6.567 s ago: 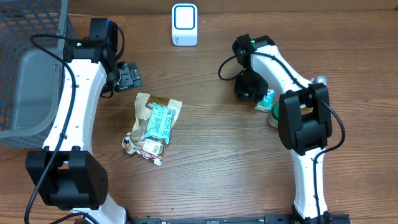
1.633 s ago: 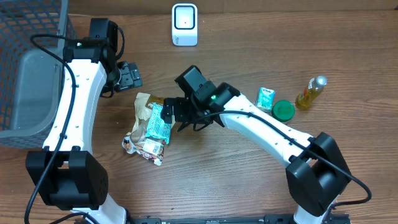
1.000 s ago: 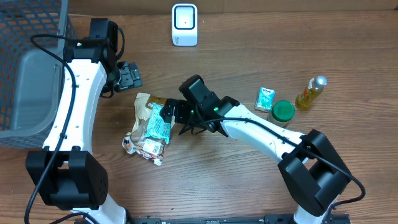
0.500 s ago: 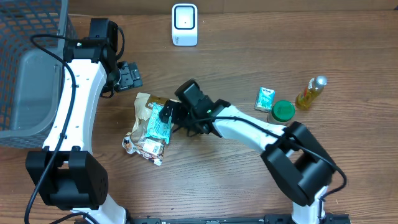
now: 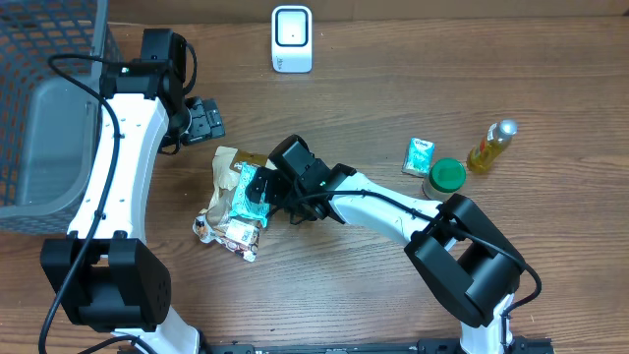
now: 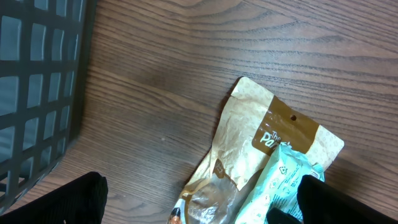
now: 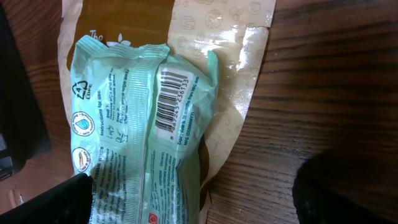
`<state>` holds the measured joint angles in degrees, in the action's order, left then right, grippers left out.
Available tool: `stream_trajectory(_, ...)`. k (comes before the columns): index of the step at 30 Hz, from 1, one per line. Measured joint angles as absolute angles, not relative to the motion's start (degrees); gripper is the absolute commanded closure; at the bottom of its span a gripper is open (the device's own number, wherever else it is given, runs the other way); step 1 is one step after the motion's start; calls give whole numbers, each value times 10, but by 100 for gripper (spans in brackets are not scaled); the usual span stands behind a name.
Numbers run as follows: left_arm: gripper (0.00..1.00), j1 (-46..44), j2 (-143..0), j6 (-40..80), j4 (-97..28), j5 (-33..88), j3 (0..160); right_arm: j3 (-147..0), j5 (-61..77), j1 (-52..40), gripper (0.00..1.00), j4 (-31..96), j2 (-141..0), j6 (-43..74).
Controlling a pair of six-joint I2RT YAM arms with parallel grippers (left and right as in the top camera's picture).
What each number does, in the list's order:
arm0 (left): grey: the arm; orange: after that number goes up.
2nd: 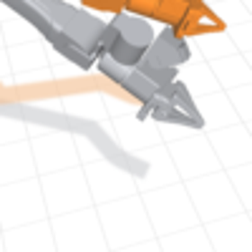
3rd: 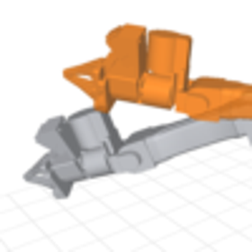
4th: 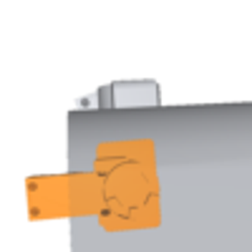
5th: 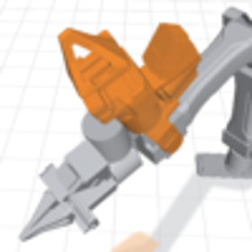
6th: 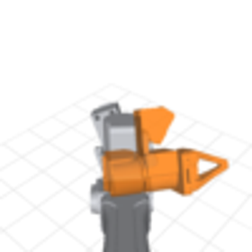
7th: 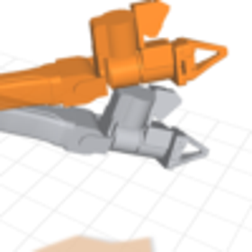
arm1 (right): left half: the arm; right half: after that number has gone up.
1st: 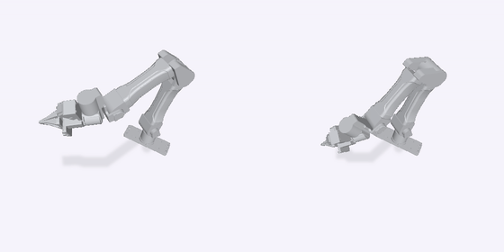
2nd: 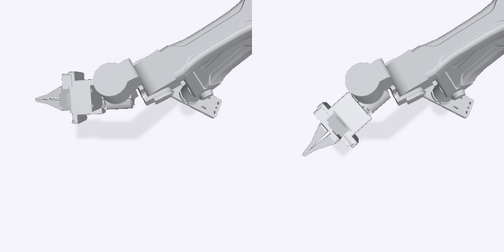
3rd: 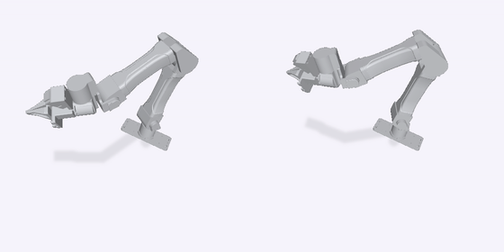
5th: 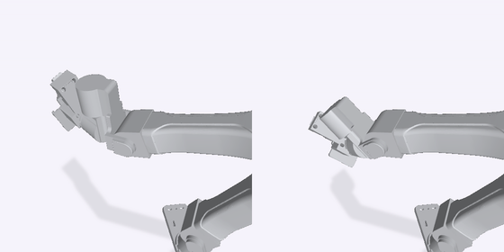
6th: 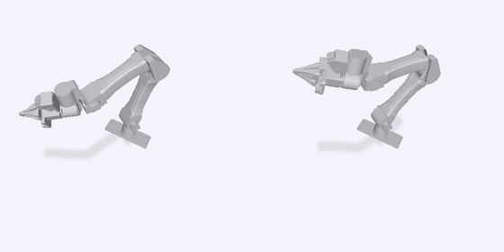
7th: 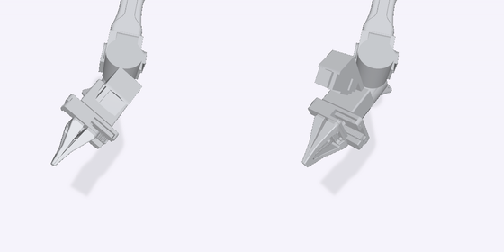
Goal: Scan the item barcode
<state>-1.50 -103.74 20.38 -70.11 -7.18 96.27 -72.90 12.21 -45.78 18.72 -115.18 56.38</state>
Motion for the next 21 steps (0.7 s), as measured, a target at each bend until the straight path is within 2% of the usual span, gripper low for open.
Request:
stream_trajectory(9, 0, -15, -1037, 204, -701, -72, 963, -729, 122, -458, 0, 189, -1152, 566)
stream_trajectory(11, 0, -15, -1037, 204, -701, -72, 963, -729, 130, -458, 7, 189, -1152, 566)
stream_trajectory(15, 0, -15, -1037, 204, -701, -72, 963, -729, 150, -458, 29, 189, -1152, 565)
stream_trajectory(21, 1, -15, -1037, 204, -701, -72, 963, -728, 162, -458, 51, 187, -1152, 568)
